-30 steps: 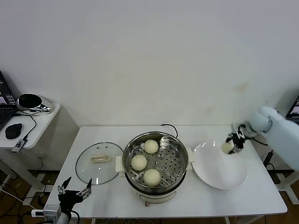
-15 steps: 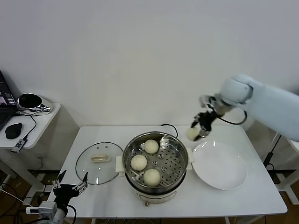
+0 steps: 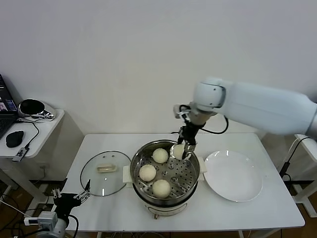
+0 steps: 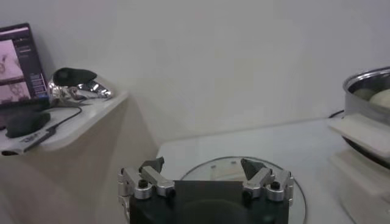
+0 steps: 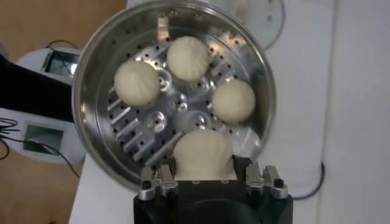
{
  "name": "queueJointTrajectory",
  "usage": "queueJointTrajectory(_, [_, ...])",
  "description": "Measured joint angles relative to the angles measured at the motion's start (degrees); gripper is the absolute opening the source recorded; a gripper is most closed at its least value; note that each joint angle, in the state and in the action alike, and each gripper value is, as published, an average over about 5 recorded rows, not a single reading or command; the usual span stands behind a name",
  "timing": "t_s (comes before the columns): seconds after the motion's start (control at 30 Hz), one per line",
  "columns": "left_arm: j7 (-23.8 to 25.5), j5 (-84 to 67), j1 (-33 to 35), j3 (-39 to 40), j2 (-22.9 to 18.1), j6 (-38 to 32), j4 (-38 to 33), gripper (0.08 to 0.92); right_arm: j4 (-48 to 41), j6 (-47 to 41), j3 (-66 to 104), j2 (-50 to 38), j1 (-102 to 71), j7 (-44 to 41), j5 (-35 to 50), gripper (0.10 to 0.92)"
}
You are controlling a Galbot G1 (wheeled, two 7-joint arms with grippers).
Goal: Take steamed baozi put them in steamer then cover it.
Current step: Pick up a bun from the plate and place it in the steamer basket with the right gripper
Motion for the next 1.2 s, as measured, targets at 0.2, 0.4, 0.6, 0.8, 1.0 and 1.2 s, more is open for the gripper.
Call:
queueJointTrajectory(0.2, [0.1,-0.3,-0.2,0.1,-0.2,0.0,-0.1,0.823,-0.8,-1.2,-1.3,2.4,-1.7,0.9,-0.6,0.585])
queueJointTrajectory(0.4, [0.1,-0.4,-0.2,0.1,-0.2,0.0,0.2,0.823,-1.6,-1.9,-1.8,3.9,-3.8,1.6,-2.2,0.585])
queueJointTrajectory(0.6, [0.1,-0.4,-0.3,0.2,-0.4,0.0,0.3,0.823,-1.8,-2.2,-2.5,4.3,-5.2,2.0,-3.7,0.589])
queueJointTrajectory(0.8, [0.1,-0.6,-0.5,0.2,-0.6,-0.1,0.5,0.823,-2.0,-2.5,-3.0,4.6,-5.8,2.4,-4.6,0.629])
queueJointTrajectory(1.0, [0.1,-0.6,-0.6,0.1,-0.9,-0.1,0.5,0.823,-1.7,-3.0,-2.6,4.6,-5.9,2.9,-4.4,0.785])
queueJointTrajectory(1.2, [0.3,-0.6,-0.6,0.2,-1.1,0.0,0.1,0.823,-0.6,-3.1,-1.3,3.1,-4.8,2.8,-4.0,0.822])
